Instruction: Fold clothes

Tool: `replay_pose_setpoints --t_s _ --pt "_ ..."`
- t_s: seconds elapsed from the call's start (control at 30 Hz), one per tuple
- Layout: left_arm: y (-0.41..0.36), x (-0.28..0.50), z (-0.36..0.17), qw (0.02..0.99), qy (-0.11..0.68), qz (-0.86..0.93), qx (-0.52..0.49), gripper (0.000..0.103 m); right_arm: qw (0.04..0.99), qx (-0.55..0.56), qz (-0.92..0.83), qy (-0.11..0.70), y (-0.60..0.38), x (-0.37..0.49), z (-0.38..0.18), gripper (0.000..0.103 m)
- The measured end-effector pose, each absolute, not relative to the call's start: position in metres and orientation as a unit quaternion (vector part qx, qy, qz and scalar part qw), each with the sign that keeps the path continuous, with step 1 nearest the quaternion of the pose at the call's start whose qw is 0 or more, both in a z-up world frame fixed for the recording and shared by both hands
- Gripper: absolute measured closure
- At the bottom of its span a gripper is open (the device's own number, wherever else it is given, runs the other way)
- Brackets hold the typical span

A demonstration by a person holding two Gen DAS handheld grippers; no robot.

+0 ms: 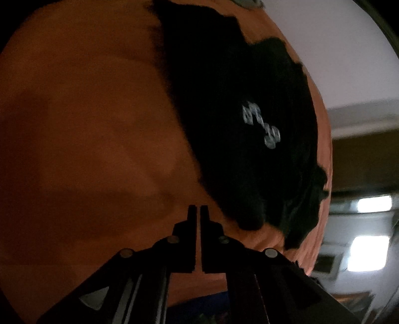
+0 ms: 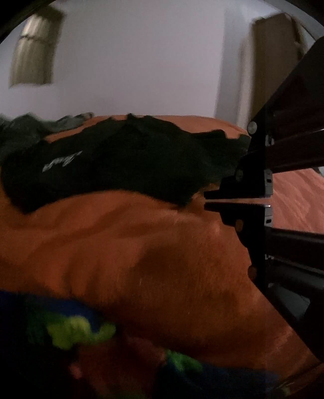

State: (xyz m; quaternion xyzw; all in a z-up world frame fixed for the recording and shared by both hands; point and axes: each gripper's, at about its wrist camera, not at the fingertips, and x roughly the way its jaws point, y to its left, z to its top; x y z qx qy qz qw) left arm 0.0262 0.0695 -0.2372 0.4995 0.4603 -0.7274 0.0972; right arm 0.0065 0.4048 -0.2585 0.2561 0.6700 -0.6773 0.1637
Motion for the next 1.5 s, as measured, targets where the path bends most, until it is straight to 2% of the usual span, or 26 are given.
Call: replay_pose_setpoints --t_s 0.07,0.13,0.17,0.37,0.4,0.43,0.53,0.57,0.7,0.8,0.93,1.1,1.17,1.2,1.27,1.3,1.33,1.4,1.43,1.5 --pt "0.049 0.026 -0.228 0.117 0.462 -0.731 0.488 0.093 0.145 0.261 -0.688 0.661 0.411 -0.003 -0.251 0.103" --pt "0.026 0.022 -0.221 0.142 0.460 -0.734 0.479 0.077 0.130 0.255 -0.691 0.664 0.415 -0.004 -0.246 0.103" --pt "0.013 0.018 -0.219 0.151 0.462 -0.734 0.474 0.074 0.123 0.249 -0.690 0.668 0.414 -0.007 -0.244 0.103" --pt "-0.067 -0.036 -0.212 0.168 0.460 -0.739 0.462 0.066 0.142 0.200 -0.711 0.659 0.341 -0.022 -0.221 0.103" --pt "-0.074 -0.049 -0.214 0.158 0.456 -0.741 0.466 0.061 0.156 0.191 -0.715 0.654 0.322 -0.020 -0.217 0.102" --pt "-0.081 -0.063 -0.216 0.146 0.452 -0.743 0.471 0.054 0.170 0.183 -0.719 0.649 0.302 -0.019 -0.212 0.099" --pt "-0.093 -0.098 -0.235 0.096 0.446 -0.735 0.501 0.053 0.210 0.174 -0.728 0.629 0.252 -0.010 -0.210 0.085" --pt "-0.095 -0.105 -0.241 0.094 0.442 -0.734 0.507 0.053 0.214 0.173 -0.724 0.633 0.247 -0.007 -0.213 0.083" --pt "-0.106 -0.116 -0.259 0.108 0.455 -0.725 0.505 0.055 0.228 0.169 -0.708 0.647 0.224 0.005 -0.228 0.081" --pt "-0.115 -0.111 -0.253 0.131 0.464 -0.740 0.469 0.098 0.239 0.166 -0.695 0.657 0.208 0.014 -0.239 0.081" --pt "-0.131 -0.095 -0.233 0.151 0.468 -0.767 0.412 0.099 0.252 0.164 -0.680 0.669 0.189 0.023 -0.253 0.081" --pt "-0.138 -0.100 -0.244 0.169 0.448 -0.761 0.438 0.100 0.252 0.172 -0.671 0.675 0.190 0.022 -0.256 0.081" --pt "-0.145 -0.098 -0.250 0.156 0.470 -0.750 0.439 0.099 0.252 0.166 -0.673 0.675 0.184 0.022 -0.256 0.081" --pt "-0.148 -0.098 -0.252 0.148 0.481 -0.745 0.438 0.096 0.253 0.167 -0.674 0.674 0.181 0.020 -0.256 0.081" --pt "-0.152 -0.098 -0.254 0.135 0.497 -0.740 0.431 0.085 0.258 0.177 -0.670 0.673 0.176 0.020 -0.258 0.081" --pt "-0.150 -0.096 -0.255 0.128 0.505 -0.738 0.429 0.071 0.260 0.180 -0.665 0.677 0.174 0.021 -0.262 0.081" --pt "-0.144 -0.089 -0.256 0.122 0.513 -0.735 0.427 0.063 0.259 0.181 -0.661 0.680 0.173 0.020 -0.265 0.081" --pt "-0.146 -0.094 -0.256 0.117 0.520 -0.731 0.426 0.057 0.257 0.184 -0.659 0.682 0.172 0.015 -0.270 0.081" --pt "-0.146 -0.094 -0.254 0.118 0.517 -0.731 0.429 0.052 0.256 0.191 -0.662 0.678 0.172 0.013 -0.271 0.088" --pt "-0.144 -0.107 -0.257 0.120 0.514 -0.729 0.436 0.046 0.257 0.209 -0.672 0.662 0.173 0.008 -0.268 0.095"
